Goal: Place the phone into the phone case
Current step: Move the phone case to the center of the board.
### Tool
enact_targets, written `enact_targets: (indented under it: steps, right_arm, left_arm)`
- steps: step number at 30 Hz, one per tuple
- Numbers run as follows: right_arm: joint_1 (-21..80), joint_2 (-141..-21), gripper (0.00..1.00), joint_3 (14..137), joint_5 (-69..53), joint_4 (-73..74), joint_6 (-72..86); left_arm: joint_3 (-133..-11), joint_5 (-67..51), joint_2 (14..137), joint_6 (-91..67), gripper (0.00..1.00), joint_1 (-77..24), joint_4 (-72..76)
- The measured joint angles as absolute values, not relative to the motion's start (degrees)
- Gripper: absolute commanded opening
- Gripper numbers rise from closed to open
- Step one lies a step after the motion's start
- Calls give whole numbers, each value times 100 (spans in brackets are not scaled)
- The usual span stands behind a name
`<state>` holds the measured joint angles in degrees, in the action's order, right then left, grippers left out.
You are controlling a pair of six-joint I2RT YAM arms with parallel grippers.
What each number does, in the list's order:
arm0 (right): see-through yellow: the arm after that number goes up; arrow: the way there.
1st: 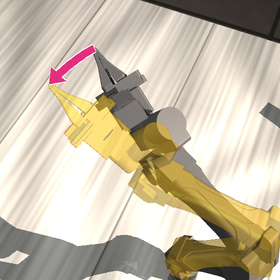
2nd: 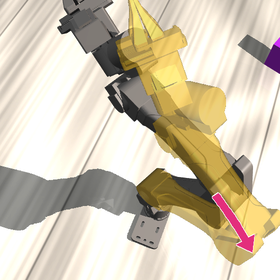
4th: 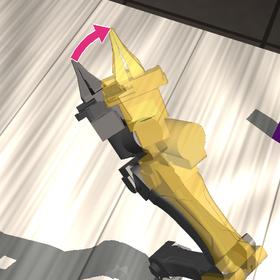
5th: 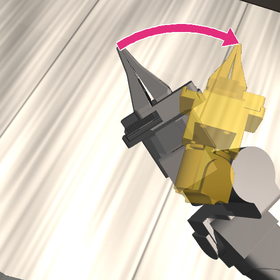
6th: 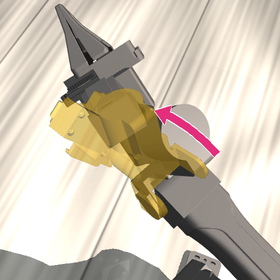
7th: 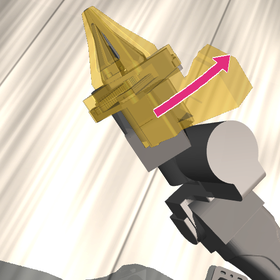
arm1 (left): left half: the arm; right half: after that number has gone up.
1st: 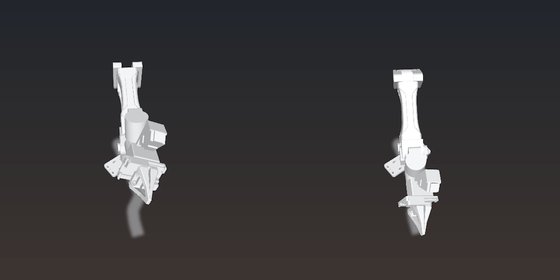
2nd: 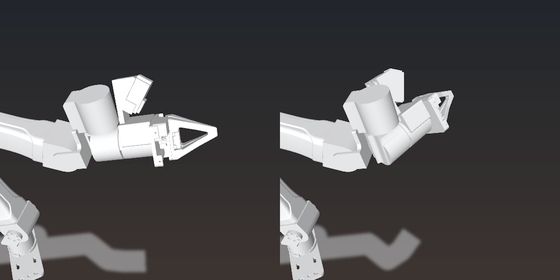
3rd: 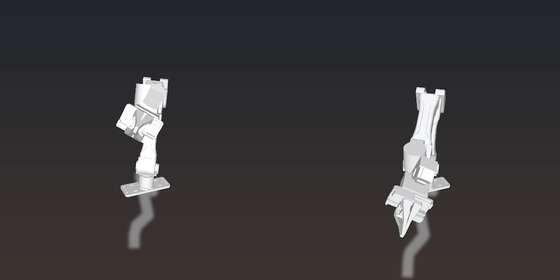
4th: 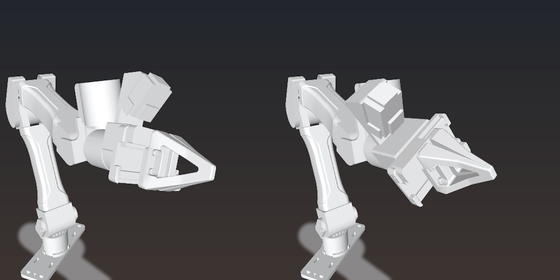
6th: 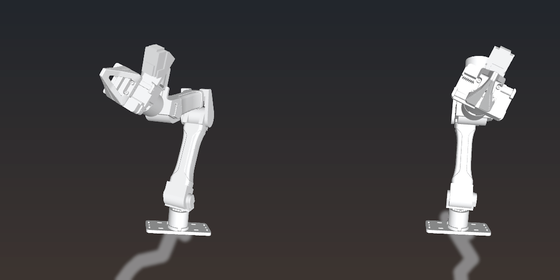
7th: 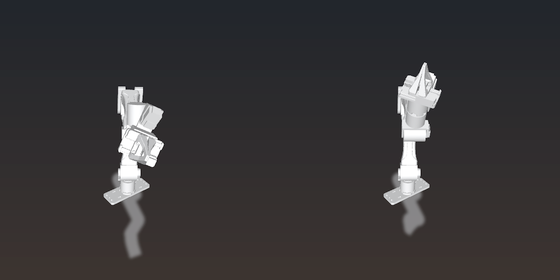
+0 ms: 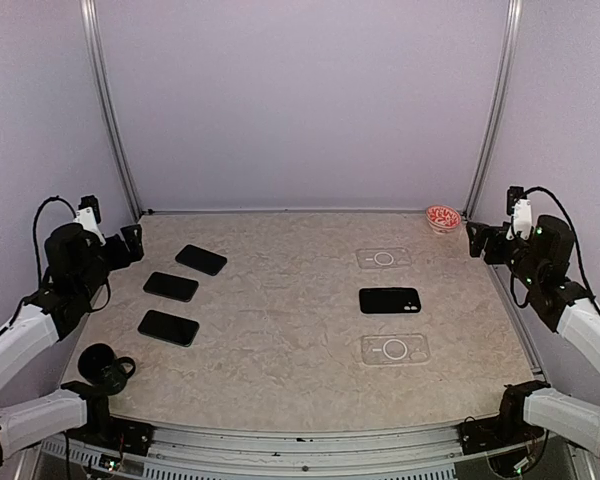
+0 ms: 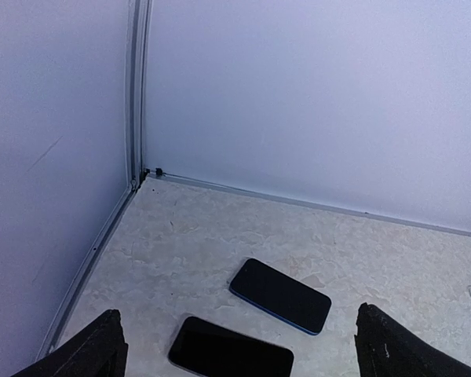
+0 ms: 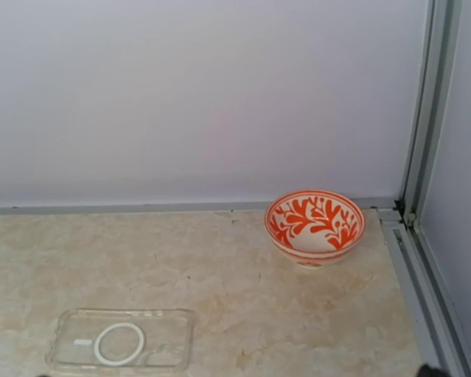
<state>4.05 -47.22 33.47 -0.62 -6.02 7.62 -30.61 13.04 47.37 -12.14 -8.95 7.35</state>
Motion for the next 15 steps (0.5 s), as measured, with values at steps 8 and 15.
enact_targets:
  steps: [8, 15]
  right_arm:
    - [384, -4814, 99, 3433, -117, -725, 729]
    - [373, -5065, 100, 3575, -110, -720, 854]
  left_arm:
    - [-3146, 1238, 4777, -1188, 99, -882, 854]
    - [-3170, 1238, 4827, -1194, 99, -864, 847]
